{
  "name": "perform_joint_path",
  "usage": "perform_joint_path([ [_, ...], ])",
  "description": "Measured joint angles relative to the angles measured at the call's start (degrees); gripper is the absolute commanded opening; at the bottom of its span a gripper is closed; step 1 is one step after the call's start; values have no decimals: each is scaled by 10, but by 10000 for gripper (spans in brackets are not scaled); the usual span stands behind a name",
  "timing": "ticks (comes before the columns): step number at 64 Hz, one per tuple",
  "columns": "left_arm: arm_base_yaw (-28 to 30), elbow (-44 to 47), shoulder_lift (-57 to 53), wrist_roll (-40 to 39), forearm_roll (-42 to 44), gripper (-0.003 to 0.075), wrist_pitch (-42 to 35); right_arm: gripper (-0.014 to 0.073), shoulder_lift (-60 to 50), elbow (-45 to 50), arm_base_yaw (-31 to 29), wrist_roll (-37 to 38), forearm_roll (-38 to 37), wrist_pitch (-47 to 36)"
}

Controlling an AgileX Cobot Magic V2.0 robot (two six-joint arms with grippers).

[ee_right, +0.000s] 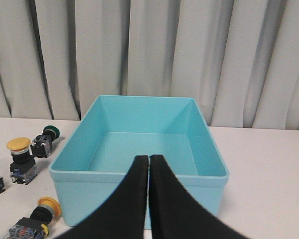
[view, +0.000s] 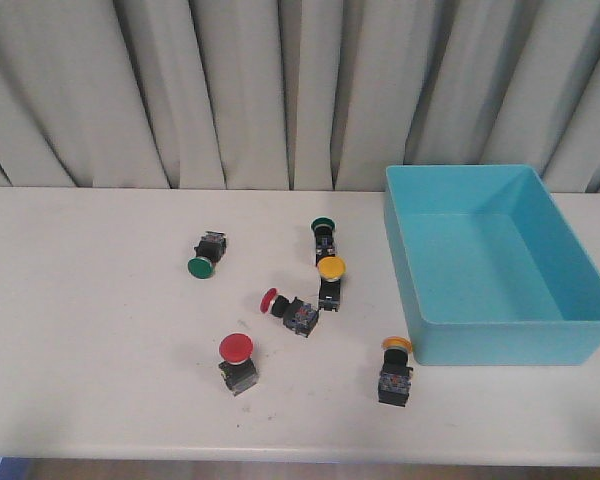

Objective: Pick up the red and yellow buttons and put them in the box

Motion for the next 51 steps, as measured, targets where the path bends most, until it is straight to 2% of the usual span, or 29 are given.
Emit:
perform_joint_path([
  [16, 0, -9, 0, -30, 0, -6, -6, -6, 0, -15, 0, 15, 0, 7],
  [29, 0, -129, 25, -35, 0, -6, 16, -6, 61, -156, 0, 15, 0, 66],
  [37, 0, -228, 99, -35, 3, -6, 86, -6, 137, -255, 0, 9, 0, 112],
  [51, 0, -379, 251, -17, 4, -6, 276, -6, 284, -366, 0, 3, 0, 219],
])
